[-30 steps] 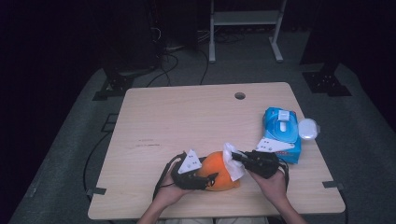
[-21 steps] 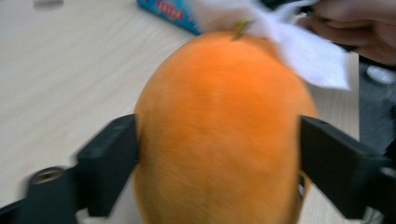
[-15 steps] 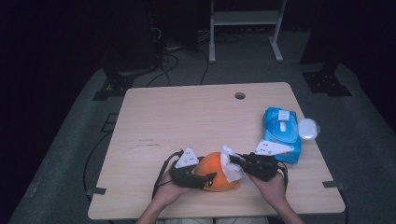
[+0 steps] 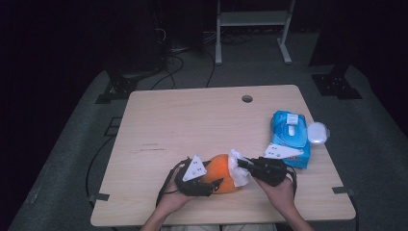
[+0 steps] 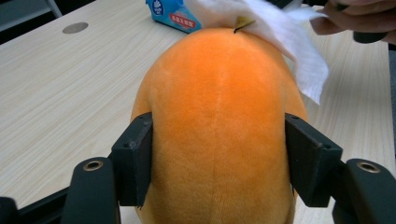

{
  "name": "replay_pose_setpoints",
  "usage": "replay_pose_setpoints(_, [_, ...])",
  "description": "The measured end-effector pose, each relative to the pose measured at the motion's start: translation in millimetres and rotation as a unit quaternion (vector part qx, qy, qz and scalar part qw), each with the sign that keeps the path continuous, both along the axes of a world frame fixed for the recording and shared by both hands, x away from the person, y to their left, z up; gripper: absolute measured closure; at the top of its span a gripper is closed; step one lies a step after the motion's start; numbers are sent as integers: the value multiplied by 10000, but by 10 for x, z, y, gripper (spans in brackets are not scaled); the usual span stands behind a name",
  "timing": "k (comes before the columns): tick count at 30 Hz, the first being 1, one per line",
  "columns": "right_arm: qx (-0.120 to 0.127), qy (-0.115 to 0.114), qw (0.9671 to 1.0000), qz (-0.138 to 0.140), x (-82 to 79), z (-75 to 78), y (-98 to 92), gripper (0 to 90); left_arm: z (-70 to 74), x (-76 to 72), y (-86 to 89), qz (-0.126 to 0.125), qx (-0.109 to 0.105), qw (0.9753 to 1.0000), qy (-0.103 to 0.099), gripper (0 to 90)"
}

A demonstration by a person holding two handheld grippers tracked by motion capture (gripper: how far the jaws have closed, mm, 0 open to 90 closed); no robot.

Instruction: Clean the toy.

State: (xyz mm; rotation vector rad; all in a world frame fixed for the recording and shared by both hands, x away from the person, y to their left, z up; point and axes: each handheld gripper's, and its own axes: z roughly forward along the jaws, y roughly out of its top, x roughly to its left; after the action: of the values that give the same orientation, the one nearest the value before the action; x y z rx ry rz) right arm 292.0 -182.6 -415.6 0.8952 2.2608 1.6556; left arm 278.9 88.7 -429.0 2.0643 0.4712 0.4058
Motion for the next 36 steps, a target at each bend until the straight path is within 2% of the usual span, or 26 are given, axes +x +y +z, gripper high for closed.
replay_pose_setpoints(2, [-99, -98, 9999, 73, -29, 19, 43, 846, -6, 5, 20, -4, -61, 10000, 65, 300])
replay_pose_setpoints(5, [-5, 86, 10000, -18, 40, -34, -31, 846, -7, 5, 23, 10, -81, 9999, 76, 301])
replay_pose_setpoints(9, [75, 258, 9996, -117, 78, -50, -107, 845, 8, -16, -30, -68, 24, 9999, -81, 306])
replay_pose_setpoints(13, [57, 3, 9999, 94, -8, 59, 15, 844, 6, -58, -67, -141, 106, 9995, -260, 308])
replay_pose_setpoints(15, [13, -48, 9998, 176, -22, 81, 59, 845, 8, -63, -68, -146, 131, 9995, -264, 300])
replay_pose_setpoints(17, [-73, -49, 9998, 191, -12, 56, 64, 846, 6, -43, -47, -113, 45, 9998, -160, 261])
replay_pose_setpoints(18, [-87, -16, 9998, 177, -2, 35, 52, 847, 5, -22, -37, -18, -58, 10000, -63, 204])
replay_pose_setpoints(20, [-125, 32, 9999, 101, 12, -2, 26, 847, 5, 33, -11, 142, -254, 9992, 260, 119])
replay_pose_setpoints(21, [-105, 52, 9999, 70, 17, -9, 9, 847, 3, 57, 3, 140, -314, 9985, 418, 116])
replay_pose_setpoints(23, [-65, 64, 9999, 58, 15, 2, 8, 847, -8, 65, 9, 167, -332, 9982, 474, 185])
replay_pose_setpoints(25, [-38, 1, 9999, 146, -24, 39, 65, 847, 2, 23, -23, 120, -157, 9996, 198, 263])
replay_pose_setpoints(26, [-19, -49, 9998, 209, -41, 55, 92, 846, 15, -22, -56, -12, -7, 10000, -48, 289])
replay_pose_setpoints(27, [43, -124, 9992, 379, -67, 81, 141, 847, 19, -38, -67, -52, 45, 9999, -116, 306])
replay_pose_setpoints(28, [40, -127, 9991, 405, -76, 91, 154, 847, 22, -68, -93, -121, 115, 9996, -242, 309])
replay_pose_setpoints(29, [-10, -180, 9990, 413, -88, 106, 174, 846, 24, -79, -98, -134, 131, 9995, -258, 308])
replay_pose_setpoints(31, [-50, -189, 9992, 340, -74, 105, 147, 847, 27, -66, -73, -164, 24, 9997, -174, 296])
replay_pose_setpoints(33, [-77, -109, 9997, 189, -26, 75, 67, 847, 30, -26, -33, -27, -133, 9999, 8, 221])
replay_pose_setpoints(35, [-122, -22, 9999, 65, 2, 43, 9, 848, 20, 32, -9, 226, -300, 9988, 329, 102])
replay_pose_setpoints(36, [-122, -3, 9999, 40, 6, 34, -4, 848, 9, 84, 12, 336, -392, 9967, 627, 61])
